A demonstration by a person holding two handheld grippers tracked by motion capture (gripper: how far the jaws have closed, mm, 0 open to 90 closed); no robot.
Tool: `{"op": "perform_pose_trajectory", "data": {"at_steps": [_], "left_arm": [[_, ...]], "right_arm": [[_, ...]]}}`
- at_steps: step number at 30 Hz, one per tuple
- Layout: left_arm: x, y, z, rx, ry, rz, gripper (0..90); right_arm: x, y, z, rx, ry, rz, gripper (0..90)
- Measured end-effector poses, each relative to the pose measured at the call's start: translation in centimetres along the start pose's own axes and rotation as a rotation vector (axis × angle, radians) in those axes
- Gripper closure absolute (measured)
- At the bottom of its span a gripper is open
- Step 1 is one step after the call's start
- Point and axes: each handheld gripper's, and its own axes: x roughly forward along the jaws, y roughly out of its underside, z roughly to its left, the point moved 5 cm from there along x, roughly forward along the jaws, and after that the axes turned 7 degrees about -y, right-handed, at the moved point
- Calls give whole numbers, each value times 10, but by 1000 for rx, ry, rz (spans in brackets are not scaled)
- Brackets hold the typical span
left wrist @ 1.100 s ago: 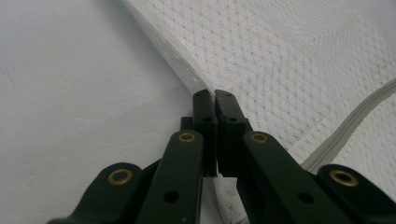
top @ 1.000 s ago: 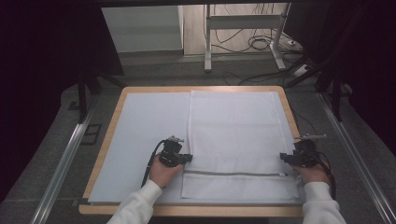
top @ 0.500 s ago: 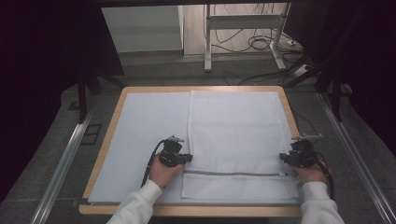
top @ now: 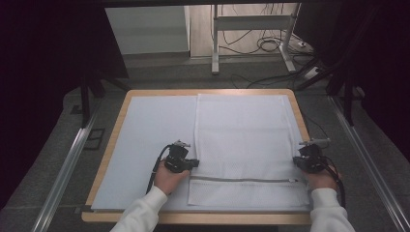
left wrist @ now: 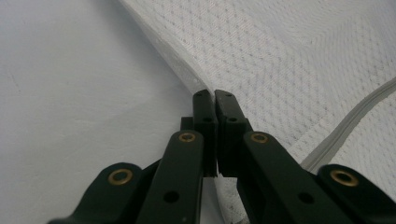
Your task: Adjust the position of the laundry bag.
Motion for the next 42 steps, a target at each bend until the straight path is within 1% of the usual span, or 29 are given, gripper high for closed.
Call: {"op": "perform_pose_trajectory", "data": {"at_steps": [5,6,8,14,15,17,18,19,20,27,29,30,39,42], "left_arm": [[0,0,0,1,-2,0,892],[-1,0,1,9,-3,5,892],[-1,0,2,2,-4,2,892],[-3,2,5,-6,-3,-1,894],[-3,2,6,-7,-3,-1,894],[-4,2,8,-12,-4,-2,894],[-5,2,9,-11,-3,-3,894],[-5,2,9,-21,-4,-9,893],[-6,3,10,-15,-4,-5,893],[-8,4,14,-18,-6,-5,893],[-9,4,14,-27,-7,-12,893],[-11,5,15,-21,-8,-9,893],[-18,9,21,-36,-10,-22,894],[-21,9,23,-34,-11,-22,894]], "right_arm": [[-1,0,0,5,-10,-12,862],[-2,0,0,7,-15,-15,861],[-2,-1,1,11,-32,-25,863],[-1,-2,4,12,-44,-36,867],[-1,-2,5,15,-52,-40,867],[-1,-3,7,23,-83,-54,868],[-1,-3,7,21,-83,-53,868],[0,-4,9,20,-83,-51,868],[0,-4,9,16,-84,-51,868],[1,-5,13,1,-80,-55,870],[1,-5,13,3,-79,-56,870],[1,-5,14,4,-82,-58,871],[0,-7,19,0,-105,-70,872],[1,-7,21,-5,-106,-65,872]]}}
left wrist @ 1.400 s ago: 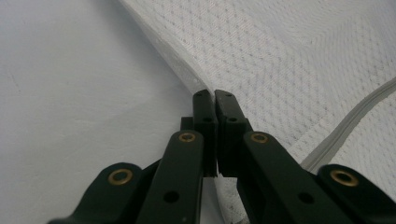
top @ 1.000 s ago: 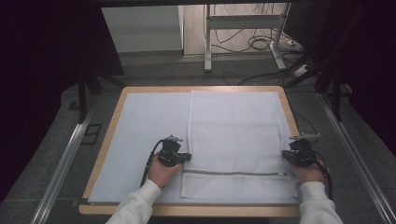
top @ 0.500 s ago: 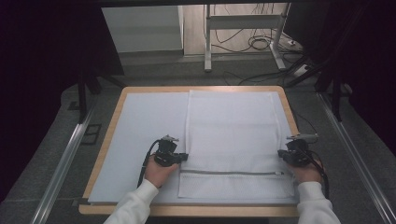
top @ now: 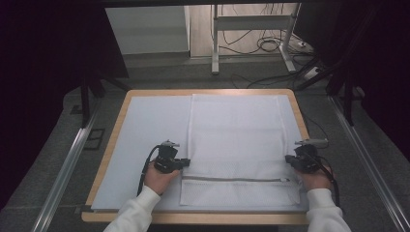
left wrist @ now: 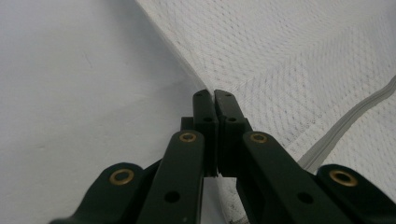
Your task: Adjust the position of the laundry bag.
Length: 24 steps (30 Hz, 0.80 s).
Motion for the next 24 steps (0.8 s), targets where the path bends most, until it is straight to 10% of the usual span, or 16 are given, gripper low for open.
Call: {"op": "perform_pose_trajectory", "data": {"at_steps": [24], "left_arm": [[-14,5,14,-27,-8,-21,893]], "right_arm": [[6,-4,13,-32,-2,14,873]]}}
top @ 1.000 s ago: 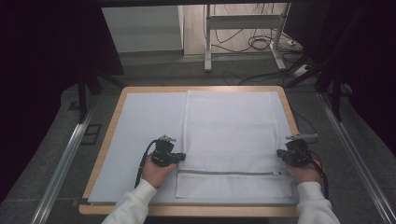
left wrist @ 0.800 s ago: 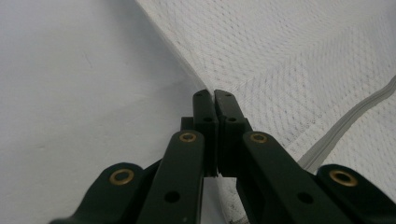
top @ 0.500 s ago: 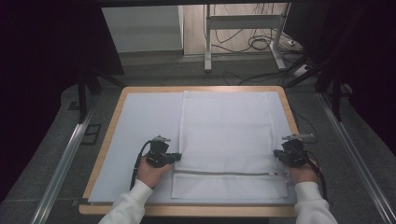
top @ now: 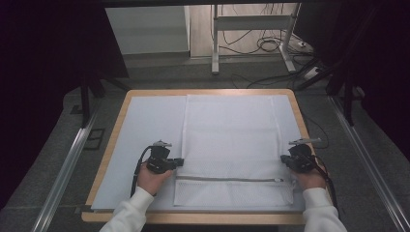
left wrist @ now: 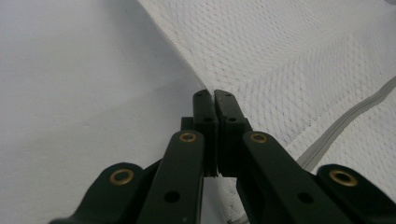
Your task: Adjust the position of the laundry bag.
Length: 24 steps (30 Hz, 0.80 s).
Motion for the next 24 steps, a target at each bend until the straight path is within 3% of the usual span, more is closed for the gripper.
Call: {"op": "perform_pose_trajectory", "data": {"at_steps": [24], "left_arm": [[-7,5,13,-17,-16,-4,894]], "right_arm": [[6,-4,11,-15,-20,0,874]]}}
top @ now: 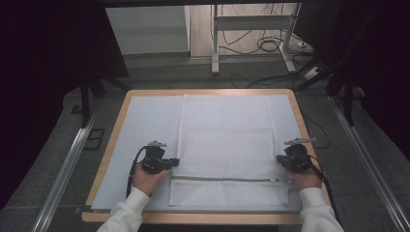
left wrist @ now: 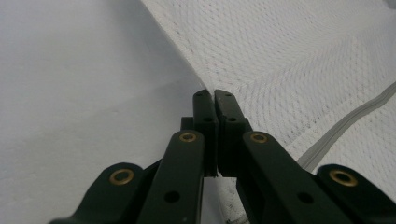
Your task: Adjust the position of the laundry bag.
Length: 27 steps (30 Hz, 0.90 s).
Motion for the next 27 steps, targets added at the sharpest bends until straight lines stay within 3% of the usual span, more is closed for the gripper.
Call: {"op": "perform_pose_trajectory", "data": {"at_steps": [27], "left_arm": [[-22,13,45,-43,-30,-11,891]], "right_arm": [[22,-18,46,-60,-40,-9,874]]}}
